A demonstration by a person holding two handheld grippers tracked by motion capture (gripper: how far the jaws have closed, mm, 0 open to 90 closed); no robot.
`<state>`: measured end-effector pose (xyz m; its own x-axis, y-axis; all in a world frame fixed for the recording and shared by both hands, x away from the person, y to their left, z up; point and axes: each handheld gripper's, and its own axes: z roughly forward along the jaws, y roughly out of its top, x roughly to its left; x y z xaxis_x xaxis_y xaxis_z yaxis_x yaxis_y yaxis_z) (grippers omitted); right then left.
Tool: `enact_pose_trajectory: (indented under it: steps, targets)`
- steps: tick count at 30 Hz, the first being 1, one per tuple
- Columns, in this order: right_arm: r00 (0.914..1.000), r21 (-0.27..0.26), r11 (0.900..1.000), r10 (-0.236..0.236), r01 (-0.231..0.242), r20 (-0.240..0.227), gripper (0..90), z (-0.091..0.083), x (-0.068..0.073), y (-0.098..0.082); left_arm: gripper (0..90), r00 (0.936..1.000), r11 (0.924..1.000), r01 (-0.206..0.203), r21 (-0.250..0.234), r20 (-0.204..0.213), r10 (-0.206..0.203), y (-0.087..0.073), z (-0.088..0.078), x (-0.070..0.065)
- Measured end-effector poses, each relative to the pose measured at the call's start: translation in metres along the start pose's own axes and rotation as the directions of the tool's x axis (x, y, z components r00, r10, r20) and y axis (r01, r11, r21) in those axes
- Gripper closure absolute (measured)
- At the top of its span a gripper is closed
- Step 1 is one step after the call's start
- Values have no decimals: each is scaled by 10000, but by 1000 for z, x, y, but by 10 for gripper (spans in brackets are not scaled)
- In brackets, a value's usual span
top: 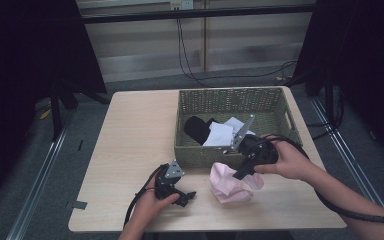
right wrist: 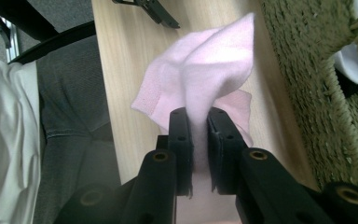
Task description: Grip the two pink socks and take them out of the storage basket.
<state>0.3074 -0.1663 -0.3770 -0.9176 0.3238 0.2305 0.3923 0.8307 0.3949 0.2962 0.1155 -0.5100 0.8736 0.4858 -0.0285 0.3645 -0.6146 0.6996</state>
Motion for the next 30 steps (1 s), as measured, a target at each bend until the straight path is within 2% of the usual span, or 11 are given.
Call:
enact_pose_trajectory:
  steps: [3,5,9,13,15,18,21,24,28,29,30]
  targets:
    - [9999,-59,9999,-109,110,70,666,3,-1,-1,0,10000,10000,-1,-6,-10,1,0,0,0]
    - [9999,-73,9999,86,-85,148,622,1,-1,-2,0,10000,10000,-4,0,0,4,0,0,0]
    - [9992,-324,9994,148,-136,367,523,-3,-2,-9,0,10000,10000,-2,-11,2,2,0,0,0]
    - [9981,-278,9988,421,-409,456,458,-5,-3,-16,0,10000,10000,-9,-10,-10,9,0,0,0]
    - [9960,-303,9985,484,-462,753,397,-6,-5,-24,0,10000,10000,1,-4,0,-1,0,0,0]
    - [9954,-386,9976,595,-567,756,372,-6,-6,-31,0,10000,10000,-9,-17,3,9,0,0,0]
    - [9901,-576,9957,789,-726,1158,329,-6,-8,-45,0,10000,10000,-4,-8,-1,4,0,0,0]
    - [9878,-761,9931,977,-889,1212,322,-5,-9,-52,0,10000,10000,-3,-6,-5,3,0,0,0]
    - [9782,-926,9879,1375,-1242,1558,306,-1,-11,-69,0,10000,10000,-7,-6,-10,7,0,0,0]
    - [9738,-1056,9845,1560,-1397,1654,292,1,-12,-79,0,10000,10000,-3,-18,-7,3,0,0,0]
    - [9738,-1056,9845,1560,-1397,1654,292,1,-12,-79,0,10000,10000,-3,-18,-7,3,0,0,0]
